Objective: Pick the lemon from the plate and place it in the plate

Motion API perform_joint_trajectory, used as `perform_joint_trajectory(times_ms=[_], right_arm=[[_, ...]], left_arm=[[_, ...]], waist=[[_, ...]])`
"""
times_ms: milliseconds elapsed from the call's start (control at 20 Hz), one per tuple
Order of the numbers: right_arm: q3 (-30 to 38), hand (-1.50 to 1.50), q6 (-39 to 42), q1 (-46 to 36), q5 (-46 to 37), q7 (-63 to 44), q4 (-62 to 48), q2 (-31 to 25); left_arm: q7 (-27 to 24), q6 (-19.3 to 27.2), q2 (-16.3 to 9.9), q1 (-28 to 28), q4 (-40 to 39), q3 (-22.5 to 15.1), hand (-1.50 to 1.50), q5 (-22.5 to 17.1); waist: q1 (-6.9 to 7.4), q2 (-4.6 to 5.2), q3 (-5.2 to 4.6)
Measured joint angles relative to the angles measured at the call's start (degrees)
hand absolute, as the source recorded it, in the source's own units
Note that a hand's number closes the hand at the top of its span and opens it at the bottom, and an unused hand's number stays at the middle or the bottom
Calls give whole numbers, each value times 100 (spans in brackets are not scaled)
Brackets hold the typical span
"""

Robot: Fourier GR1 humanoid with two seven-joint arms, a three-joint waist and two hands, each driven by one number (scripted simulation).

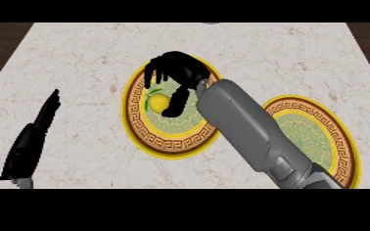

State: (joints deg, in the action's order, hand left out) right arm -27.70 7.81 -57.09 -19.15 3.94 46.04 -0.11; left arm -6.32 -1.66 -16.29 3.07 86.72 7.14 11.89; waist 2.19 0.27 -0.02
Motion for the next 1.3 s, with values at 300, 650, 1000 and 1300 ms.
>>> perform_joint_trajectory(times_ms=[300,650,1000,1300], right_arm=[[-286,-150,-627,54,941,59,46,9],[716,-150,-1054,-104,1682,170,-172,-49],[1931,-150,-241,-201,2536,858,-924,-721],[2515,-150,702,-325,2767,1916,-1860,-1431]], left_arm=[[-89,51,104,-74,-180,-29,0,95],[-235,-22,11,-95,-336,143,0,10],[-154,69,137,6,-126,38,0,122],[-197,-20,116,80,-50,56,0,88]], waist=[[-13,5,0],[-90,2,2],[-60,28,6],[12,63,8]])
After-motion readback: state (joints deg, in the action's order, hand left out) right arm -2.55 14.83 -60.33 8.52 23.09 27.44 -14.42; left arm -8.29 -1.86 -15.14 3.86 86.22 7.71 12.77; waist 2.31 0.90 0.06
